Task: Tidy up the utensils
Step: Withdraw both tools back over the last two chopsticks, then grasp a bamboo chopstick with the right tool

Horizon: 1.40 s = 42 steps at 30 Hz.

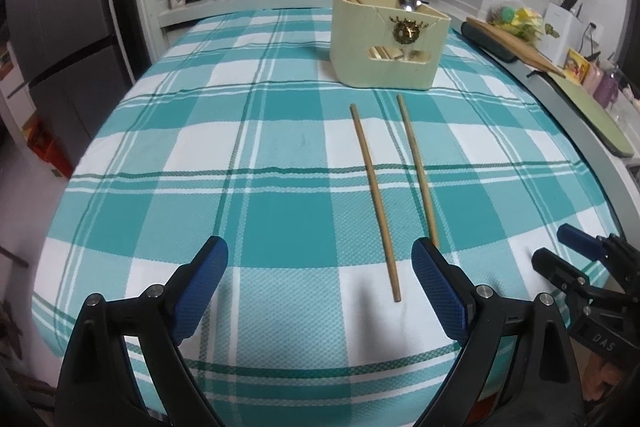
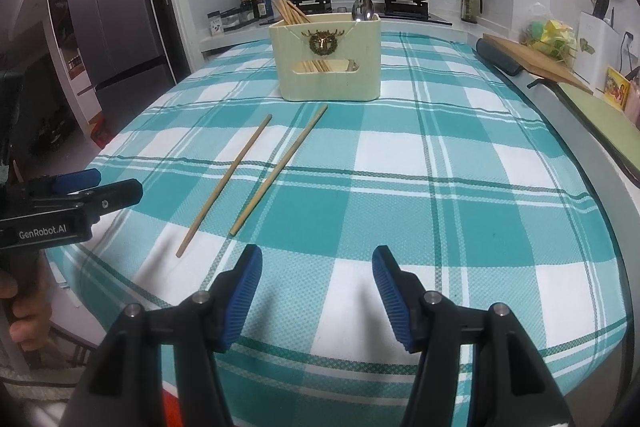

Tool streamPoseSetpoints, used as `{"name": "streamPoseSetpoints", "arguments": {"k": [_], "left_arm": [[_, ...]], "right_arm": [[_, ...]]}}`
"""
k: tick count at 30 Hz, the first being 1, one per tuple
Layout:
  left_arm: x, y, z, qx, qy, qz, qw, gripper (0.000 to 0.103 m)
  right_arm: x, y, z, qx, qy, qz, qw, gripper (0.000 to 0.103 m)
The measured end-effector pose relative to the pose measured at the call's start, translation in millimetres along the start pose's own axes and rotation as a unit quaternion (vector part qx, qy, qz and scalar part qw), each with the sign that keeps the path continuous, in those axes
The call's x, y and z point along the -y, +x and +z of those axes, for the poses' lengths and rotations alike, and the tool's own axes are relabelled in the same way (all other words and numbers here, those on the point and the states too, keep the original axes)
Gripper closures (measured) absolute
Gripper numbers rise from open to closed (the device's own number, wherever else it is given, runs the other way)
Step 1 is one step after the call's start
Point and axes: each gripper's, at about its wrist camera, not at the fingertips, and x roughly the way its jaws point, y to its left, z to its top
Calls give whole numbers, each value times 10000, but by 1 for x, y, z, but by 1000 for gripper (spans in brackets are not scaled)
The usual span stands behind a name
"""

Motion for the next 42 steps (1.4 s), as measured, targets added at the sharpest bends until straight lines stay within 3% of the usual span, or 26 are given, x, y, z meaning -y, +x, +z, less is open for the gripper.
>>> {"name": "streamPoseSetpoints", "arguments": {"k": [7, 13, 18, 23, 27, 29, 35, 42], "left_arm": [[-13, 9, -5, -102, -255, -28, 9996, 9], [-20, 18, -6, -197, -420, -126, 9988, 9], [-20, 15, -7, -179, -457, -120, 9987, 9], [-23, 3, -8, -36, -397, 43, 9992, 9], [-31, 3, -14, -116, -485, 99, 9987, 9], [-34, 5, -16, -147, -519, 129, 9985, 9], [-30, 14, -18, -239, -514, 51, 9984, 9], [-15, 24, -20, -416, -448, -229, 9979, 9]], "right_arm": [[-9, 17, -10, -279, -121, -35, 9995, 44], [-6, 26, 5, -242, -142, -30, 9996, 45], [-13, 69, 49, -470, -330, 170, 9982, 71], [-32, 122, 91, -648, -387, 289, 9967, 73], [-36, 157, 97, -998, -385, 211, 9940, 74], [-37, 154, 93, -876, -541, 11, 9947, 91], [-2, 122, 66, -846, -145, -243, 9960, 95], [39, 73, 24, -750, 3, -556, 9956, 93]]}}
